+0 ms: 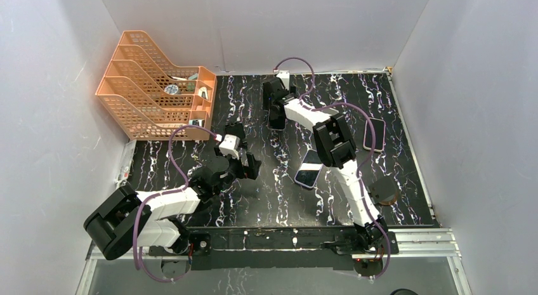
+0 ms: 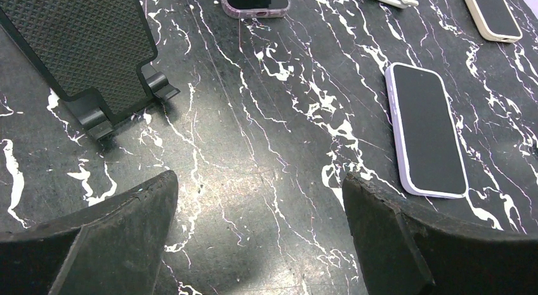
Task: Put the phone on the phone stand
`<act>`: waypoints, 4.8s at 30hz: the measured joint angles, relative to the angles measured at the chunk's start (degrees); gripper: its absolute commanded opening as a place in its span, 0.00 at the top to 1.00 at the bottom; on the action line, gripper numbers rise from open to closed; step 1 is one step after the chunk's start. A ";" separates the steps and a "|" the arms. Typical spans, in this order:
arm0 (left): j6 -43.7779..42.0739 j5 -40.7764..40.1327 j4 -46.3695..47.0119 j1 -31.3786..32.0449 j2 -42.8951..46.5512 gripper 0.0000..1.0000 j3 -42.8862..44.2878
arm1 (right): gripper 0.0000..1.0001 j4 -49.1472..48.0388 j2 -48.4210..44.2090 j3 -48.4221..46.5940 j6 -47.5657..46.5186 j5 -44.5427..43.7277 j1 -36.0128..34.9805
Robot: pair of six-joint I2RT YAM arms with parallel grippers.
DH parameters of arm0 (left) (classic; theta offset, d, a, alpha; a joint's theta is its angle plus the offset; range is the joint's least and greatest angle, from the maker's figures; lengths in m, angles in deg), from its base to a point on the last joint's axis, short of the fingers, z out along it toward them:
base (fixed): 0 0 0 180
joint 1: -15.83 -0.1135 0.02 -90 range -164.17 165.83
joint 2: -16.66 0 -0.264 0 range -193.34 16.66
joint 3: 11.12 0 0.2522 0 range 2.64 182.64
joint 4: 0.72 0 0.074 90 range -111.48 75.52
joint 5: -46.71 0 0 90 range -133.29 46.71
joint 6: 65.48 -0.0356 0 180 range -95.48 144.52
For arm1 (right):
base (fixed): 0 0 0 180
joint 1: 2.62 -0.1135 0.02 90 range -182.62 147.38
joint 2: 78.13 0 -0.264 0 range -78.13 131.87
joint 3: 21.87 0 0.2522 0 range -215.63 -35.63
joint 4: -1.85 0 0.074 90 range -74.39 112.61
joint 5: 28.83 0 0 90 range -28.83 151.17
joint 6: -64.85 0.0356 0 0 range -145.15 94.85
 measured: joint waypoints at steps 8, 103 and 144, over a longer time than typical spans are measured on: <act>0.02 -0.07 0.02 0.00 0.00 0.02 0.00 | 0.31 -2.47 -2.36 4.63 0.85 0.20 0.00; -5.44 22.73 -1.29 -3.80 -11.72 1.00 6.69 | 0.19 -51.28 -45.99 73.11 6.12 55.65 5.62; 1.18 37.44 14.84 -9.14 -10.56 1.00 -1.29 | 0.45 -100.04 -24.15 75.43 16.33 95.47 14.62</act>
